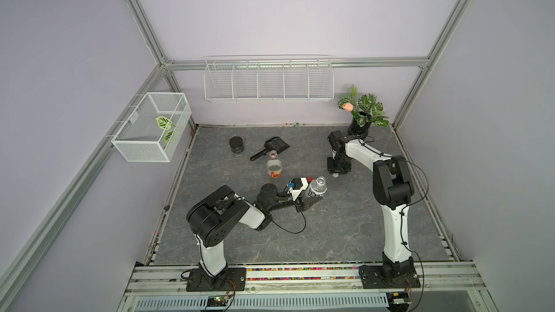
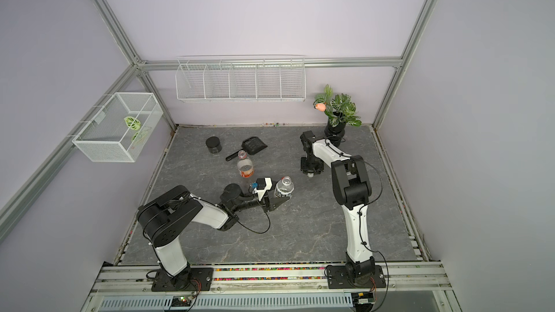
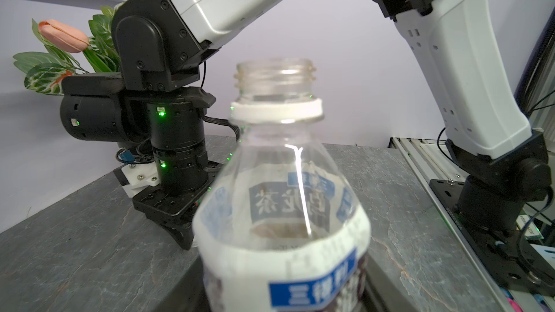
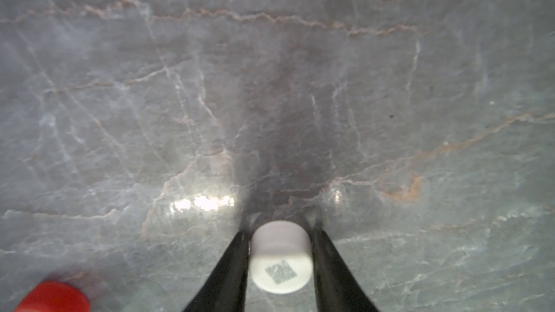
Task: Screw on the bottle caps
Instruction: Screw the bottle cap onto the plastic bottle.
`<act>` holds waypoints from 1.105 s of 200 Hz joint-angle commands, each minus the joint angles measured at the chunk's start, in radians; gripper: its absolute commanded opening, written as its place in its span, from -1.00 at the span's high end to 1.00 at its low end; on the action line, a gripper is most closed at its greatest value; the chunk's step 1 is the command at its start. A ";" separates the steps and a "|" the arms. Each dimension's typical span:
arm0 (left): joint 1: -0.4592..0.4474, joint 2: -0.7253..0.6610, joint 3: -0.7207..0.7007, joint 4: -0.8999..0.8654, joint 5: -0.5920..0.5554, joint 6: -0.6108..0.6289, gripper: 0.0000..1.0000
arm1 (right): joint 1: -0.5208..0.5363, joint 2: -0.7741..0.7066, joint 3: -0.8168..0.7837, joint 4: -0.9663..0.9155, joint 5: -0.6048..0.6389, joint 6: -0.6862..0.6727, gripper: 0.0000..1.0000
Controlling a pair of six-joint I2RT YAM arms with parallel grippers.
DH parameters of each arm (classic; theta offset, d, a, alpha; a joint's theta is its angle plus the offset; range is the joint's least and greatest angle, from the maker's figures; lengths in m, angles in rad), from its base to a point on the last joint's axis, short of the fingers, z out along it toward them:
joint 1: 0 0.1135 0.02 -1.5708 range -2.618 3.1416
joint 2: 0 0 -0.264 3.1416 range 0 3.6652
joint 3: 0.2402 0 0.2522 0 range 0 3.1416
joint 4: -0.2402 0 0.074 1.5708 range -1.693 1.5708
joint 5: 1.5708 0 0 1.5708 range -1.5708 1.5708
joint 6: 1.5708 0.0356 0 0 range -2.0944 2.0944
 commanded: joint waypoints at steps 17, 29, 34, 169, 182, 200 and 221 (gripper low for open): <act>-0.004 0.025 0.025 0.009 0.014 0.004 -0.15 | -0.005 -0.032 -0.037 -0.025 0.002 -0.016 0.26; -0.004 0.029 0.030 0.009 0.017 0.005 -0.15 | -0.004 -0.041 -0.043 -0.039 0.000 -0.029 0.33; -0.003 0.033 0.031 0.009 0.019 0.005 -0.14 | -0.003 -0.044 -0.045 -0.046 0.000 -0.035 0.36; -0.004 0.133 0.051 0.133 -0.024 0.046 -0.14 | 0.221 -0.488 0.114 -0.554 -0.013 -0.208 0.41; -0.004 0.141 0.049 0.149 -0.025 0.040 -0.14 | 0.256 -0.505 0.152 -0.586 -0.014 -0.234 0.41; -0.004 0.141 0.044 0.134 -0.027 0.057 -0.14 | 0.296 -0.524 0.184 -0.613 -0.037 -0.232 0.41; -0.004 0.148 0.036 0.149 -0.032 0.059 -0.14 | 0.331 -0.539 0.215 -0.614 -0.060 -0.214 0.41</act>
